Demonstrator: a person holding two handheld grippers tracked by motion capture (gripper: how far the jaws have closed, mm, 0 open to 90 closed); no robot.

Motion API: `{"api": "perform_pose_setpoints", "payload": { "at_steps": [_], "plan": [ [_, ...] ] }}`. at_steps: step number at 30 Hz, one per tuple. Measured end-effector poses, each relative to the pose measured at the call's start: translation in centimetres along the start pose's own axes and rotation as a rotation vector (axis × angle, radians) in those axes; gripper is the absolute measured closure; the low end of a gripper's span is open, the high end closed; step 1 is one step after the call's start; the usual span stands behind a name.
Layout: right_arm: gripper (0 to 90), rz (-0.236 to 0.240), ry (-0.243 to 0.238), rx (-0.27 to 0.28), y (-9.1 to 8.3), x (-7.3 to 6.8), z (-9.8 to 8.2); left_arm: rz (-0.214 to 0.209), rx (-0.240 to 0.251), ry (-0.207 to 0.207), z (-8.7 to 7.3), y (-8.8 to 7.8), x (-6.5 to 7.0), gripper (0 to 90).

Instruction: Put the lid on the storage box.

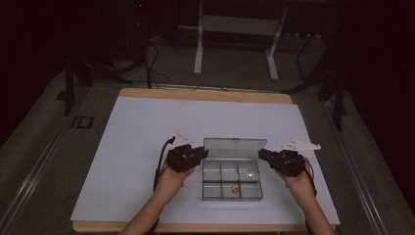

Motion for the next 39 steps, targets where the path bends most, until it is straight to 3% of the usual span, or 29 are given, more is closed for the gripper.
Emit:
{"api": "perform_pose_setpoints", "payload": {
  "at_steps": [28, 39],
  "plan": [
    [82.9, 0.016, -0.01, -0.011, -0.7, -1.3, -2.6, 0.04, -0.03, 0.063, -2.5, -0.4, 1.5, 76.8],
    [83.1, 0.027, -0.012, -0.024, -0.6, -1.4, -3.4, 0.033, -0.048, 0.079, -3.3, -0.4, 1.6, 76.8]
  ]
}}
Point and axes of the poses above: each handheld gripper's, and its own axes: y roughly forward along the jaws, z roughly out of its top, x roughly to its right, the point moved 7 cm from there along y, roughly forward along the jaws, and after that the axes turned 9 degrees about -x, right-handed, at the moved point
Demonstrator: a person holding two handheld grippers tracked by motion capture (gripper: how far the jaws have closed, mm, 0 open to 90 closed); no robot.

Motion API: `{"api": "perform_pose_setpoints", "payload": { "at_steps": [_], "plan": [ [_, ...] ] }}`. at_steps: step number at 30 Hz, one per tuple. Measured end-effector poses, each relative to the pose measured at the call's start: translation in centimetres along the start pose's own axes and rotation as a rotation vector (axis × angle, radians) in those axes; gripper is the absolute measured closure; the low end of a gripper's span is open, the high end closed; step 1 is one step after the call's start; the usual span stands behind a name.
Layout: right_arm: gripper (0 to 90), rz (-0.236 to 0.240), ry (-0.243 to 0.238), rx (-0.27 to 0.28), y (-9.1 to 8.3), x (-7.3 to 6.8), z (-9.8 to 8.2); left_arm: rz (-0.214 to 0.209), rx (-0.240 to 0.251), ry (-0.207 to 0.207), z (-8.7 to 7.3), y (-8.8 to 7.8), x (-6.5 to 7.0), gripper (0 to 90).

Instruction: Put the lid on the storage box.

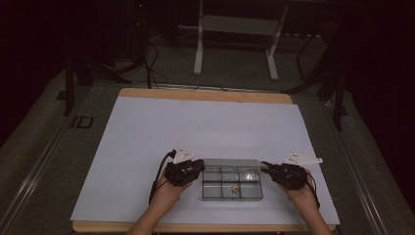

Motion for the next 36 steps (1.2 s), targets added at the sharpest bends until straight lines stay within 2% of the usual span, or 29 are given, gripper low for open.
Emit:
{"api": "perform_pose_setpoints", "payload": {
  "at_steps": [9, 19, 36],
  "plan": [
    [82.8, 0.014, 0.004, -0.006, 0.1, -0.1, -0.6, 0.003, -0.004, 0.004, -0.7, 0.1, 0.2, 76.8],
    [75.9, 0.018, 0.026, -0.005, 0.1, 0.1, -1.0, 0.0, -0.007, -0.012, -1.2, 0.1, 0.1, 76.7],
    [68.3, 0.008, 0.045, -0.031, 0.1, 0.7, -2.0, 0.006, -0.043, -0.01, -2.0, 0.4, -0.2, 75.3]
  ]
}}
Point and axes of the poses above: each handheld gripper's, and its own axes: y roughly forward along the jaws, z roughly out of its top, x roughly to its right, the point moved 7 cm from there along y, roughly forward along the jaws, and after that the axes turned 9 degrees about -x, right-handed, at the moved point
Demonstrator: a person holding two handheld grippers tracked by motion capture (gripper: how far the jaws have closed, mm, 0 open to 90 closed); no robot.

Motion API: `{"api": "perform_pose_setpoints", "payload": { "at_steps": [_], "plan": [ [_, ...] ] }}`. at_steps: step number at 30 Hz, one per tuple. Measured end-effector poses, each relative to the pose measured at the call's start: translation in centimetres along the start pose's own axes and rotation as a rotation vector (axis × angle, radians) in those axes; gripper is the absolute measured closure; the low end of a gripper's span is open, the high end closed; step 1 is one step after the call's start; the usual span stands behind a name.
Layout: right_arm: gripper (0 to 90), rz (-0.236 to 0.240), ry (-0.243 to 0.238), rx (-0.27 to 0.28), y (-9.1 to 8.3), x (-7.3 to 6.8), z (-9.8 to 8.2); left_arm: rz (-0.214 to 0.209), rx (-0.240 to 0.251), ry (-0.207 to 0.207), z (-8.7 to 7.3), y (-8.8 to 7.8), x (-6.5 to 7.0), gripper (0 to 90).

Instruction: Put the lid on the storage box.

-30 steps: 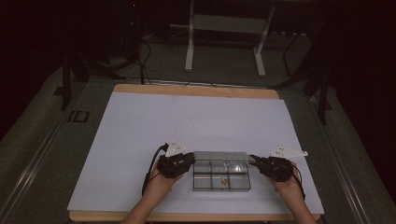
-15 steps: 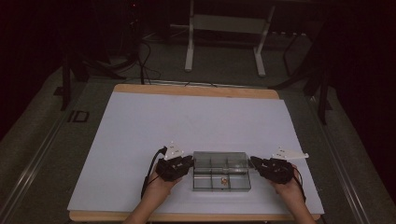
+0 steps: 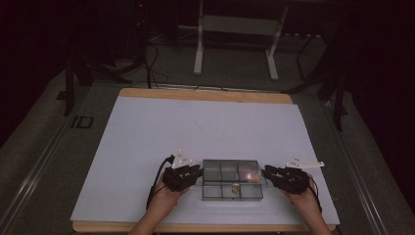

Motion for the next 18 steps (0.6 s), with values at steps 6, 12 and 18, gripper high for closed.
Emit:
{"api": "perform_pose_setpoints", "payload": {
  "at_steps": [6, 12, 18],
  "plan": [
    [68.2, 0.001, 0.01, 0.0, 0.1, 0.2, -0.1, -0.004, -0.02, 0.001, -0.4, 0.3, -0.3, 75.3],
    [68.1, -0.002, 0.011, -0.007, 0.2, 0.3, -0.3, 0.003, -0.009, -0.019, -0.7, 0.2, -1.1, 74.7],
    [62.5, -0.014, 0.012, -0.01, 0.2, 0.6, -0.5, -0.012, 0.005, -0.034, -0.8, 0.0, -1.5, 59.1]
  ]
}}
Point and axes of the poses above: each handheld gripper's, and its own axes: y roughly forward along the jaws, z roughly out of its top, x roughly to its right, the point moved 7 cm from there along y, roughly forward along the jaws, and after that the axes turned 9 degrees about -x, right-handed, at the moved point
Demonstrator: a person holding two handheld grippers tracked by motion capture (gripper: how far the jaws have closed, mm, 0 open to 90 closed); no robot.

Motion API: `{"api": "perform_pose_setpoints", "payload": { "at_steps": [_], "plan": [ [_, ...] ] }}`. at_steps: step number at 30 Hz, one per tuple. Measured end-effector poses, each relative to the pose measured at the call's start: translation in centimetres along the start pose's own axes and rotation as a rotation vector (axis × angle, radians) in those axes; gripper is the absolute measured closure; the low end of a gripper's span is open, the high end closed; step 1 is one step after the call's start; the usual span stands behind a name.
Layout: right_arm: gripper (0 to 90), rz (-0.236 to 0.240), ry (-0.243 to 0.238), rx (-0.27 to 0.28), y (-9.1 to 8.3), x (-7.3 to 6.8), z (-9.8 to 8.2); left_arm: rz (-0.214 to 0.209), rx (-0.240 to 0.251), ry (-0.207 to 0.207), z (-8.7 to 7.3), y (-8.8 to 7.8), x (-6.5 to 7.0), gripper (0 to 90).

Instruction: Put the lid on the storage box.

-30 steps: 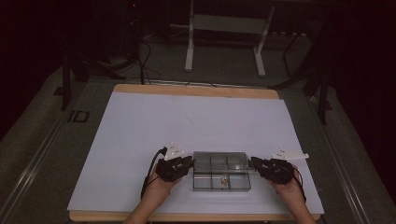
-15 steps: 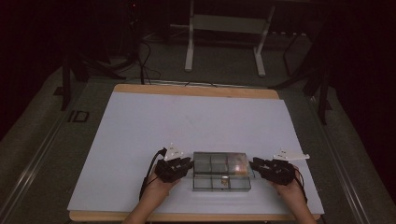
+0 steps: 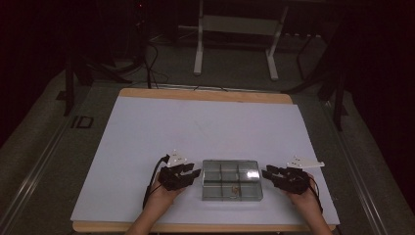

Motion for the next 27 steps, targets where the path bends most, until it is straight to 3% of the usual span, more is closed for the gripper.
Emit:
{"api": "perform_pose_setpoints", "payload": {
  "at_steps": [2, 3, 7, 8, 9, 12, 14, 19, 27],
  "plan": [
    [61.7, 0.0, -0.002, 0.001, -0.1, 0.0, 0.0, 0.008, -0.006, 0.006, 0.0, 0.0, -0.1, 54.3],
    [58.3, -0.005, -0.01, 0.011, -0.3, 0.0, 0.2, -0.005, -0.011, 0.008, -0.1, 0.0, -0.1, 43.3],
    [49.9, -0.006, -0.031, 0.034, -0.7, -0.1, 0.7, -0.013, 0.007, -0.006, -0.1, -0.3, -0.4, 29.2],
    [40.5, -0.015, -0.039, 0.042, -0.9, -0.1, 1.0, -0.041, 0.012, 0.006, -0.1, -0.5, -0.4, 20.5],
    [40.5, -0.015, -0.039, 0.042, -0.9, -0.1, 1.0, -0.041, 0.012, 0.006, -0.1, -0.5, -0.4, 16.0],
    [28.9, -0.01, -0.022, 0.056, -0.9, 0.1, 1.1, -0.043, 0.027, 0.012, -0.1, -0.7, -0.5, 12.6],
    [23.1, 0.0, -0.021, 0.057, -0.9, 0.2, 1.0, -0.044, 0.038, 0.006, -0.1, -0.6, -0.7, 2.4],
    [17.3, -0.013, -0.036, 0.073, -1.2, 0.5, 0.9, -0.033, 0.068, 0.008, -0.1, -0.8, -1.1, 2.0],
    [14.6, -0.035, -0.069, 0.045, -0.8, 0.8, 0.3, -0.033, 0.074, 0.034, 0.0, -0.8, -0.9, 2.0]
  ]
}}
Point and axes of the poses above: each handheld gripper's, and its own axes: y roughly forward along the jaws, z roughly out of its top, x roughly to its right, the point moved 7 cm from there along y, roughly forward along the jaws, and after that the axes turned 9 degrees about -x, right-handed, at the moved point
